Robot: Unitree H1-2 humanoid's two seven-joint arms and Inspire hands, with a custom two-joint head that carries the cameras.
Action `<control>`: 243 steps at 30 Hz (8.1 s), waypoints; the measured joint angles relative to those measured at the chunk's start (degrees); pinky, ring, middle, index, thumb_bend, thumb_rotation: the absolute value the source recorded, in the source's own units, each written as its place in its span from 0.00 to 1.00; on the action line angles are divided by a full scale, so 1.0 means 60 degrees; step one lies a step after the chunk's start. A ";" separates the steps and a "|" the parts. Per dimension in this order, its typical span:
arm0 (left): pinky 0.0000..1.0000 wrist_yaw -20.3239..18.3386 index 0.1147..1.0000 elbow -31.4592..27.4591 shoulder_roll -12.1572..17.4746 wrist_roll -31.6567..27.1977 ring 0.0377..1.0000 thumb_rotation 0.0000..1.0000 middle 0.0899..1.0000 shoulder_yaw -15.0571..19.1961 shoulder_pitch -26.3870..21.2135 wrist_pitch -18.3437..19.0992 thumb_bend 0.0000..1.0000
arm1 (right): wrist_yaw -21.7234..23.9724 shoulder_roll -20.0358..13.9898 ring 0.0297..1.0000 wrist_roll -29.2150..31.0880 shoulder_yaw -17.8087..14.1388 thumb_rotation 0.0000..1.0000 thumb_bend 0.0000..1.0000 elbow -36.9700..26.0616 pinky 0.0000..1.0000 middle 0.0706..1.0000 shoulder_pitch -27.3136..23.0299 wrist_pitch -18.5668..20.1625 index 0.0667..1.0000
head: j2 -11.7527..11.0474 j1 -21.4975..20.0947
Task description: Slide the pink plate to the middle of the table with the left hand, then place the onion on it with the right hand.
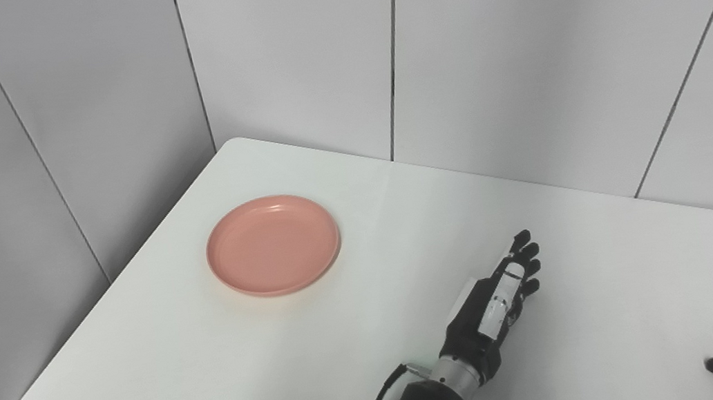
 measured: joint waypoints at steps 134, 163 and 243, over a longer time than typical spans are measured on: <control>0.99 0.2459 0.94 -0.3644 0.3681 -0.2103 0.98 1.00 0.97 0.7071 -0.1292 0.1998 0.41 | 0.0005 0.0161 0.68 -0.0513 0.0154 0.00 0.38 0.1063 0.43 0.78 -0.0155 -0.2591 0.80 | -0.0718 0.0937; 1.00 0.2022 0.98 -0.2001 0.4010 -0.3439 1.00 1.00 1.00 0.7286 -0.0282 0.1864 0.40 | 0.0085 0.0031 0.68 -0.0377 0.0133 0.00 0.38 0.1024 0.43 0.77 -0.0080 -0.2590 0.79 | -0.0659 0.0996; 0.97 -0.0191 0.96 0.1667 0.4225 -0.3804 0.96 1.00 0.97 0.5757 -0.1695 0.1473 0.39 | 0.0088 0.0104 0.65 -0.0530 0.0158 0.00 0.37 0.0784 0.43 0.75 0.0161 -0.2585 0.77 | -0.0410 0.0322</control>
